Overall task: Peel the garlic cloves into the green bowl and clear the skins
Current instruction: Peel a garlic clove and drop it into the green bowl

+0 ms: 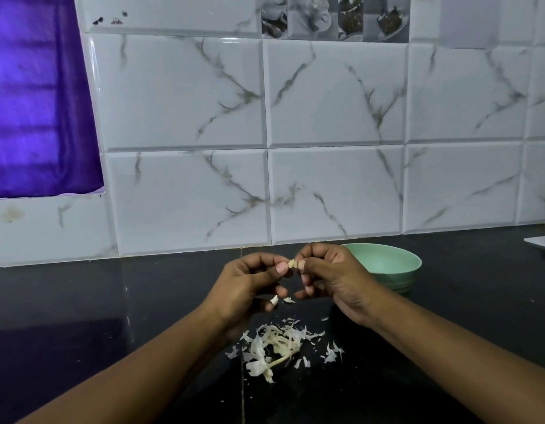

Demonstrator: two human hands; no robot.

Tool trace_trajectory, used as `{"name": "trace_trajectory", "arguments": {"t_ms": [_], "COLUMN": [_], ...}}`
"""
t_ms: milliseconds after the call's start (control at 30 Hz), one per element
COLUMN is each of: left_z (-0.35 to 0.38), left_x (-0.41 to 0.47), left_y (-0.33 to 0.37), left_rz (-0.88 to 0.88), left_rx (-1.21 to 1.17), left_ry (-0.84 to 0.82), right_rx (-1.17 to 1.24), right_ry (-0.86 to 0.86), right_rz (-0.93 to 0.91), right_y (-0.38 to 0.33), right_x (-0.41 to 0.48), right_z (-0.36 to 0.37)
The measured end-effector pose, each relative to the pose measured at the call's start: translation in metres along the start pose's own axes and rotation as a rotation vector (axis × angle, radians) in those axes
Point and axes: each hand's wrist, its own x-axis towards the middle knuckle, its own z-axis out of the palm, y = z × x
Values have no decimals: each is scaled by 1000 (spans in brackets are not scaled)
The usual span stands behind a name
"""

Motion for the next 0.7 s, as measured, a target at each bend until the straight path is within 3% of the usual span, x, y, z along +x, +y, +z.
{"name": "trace_trajectory", "arguments": {"t_ms": [367,500,700], "left_z": [10,6,-2], "left_x": [-1,0,4], "left_y": [-3,1,1], "left_rz": [-70,-85,-179], "left_rx": [-131,-170,-154], "left_ry": [49,156,202], "right_rx": [7,-21,-210], "right_ry": [-24,-41,-171], "right_rz": [116,154,118], "right_y": [4,8,-1], "right_x": [-1,-1,-2], "right_z": [2,1,-5]}}
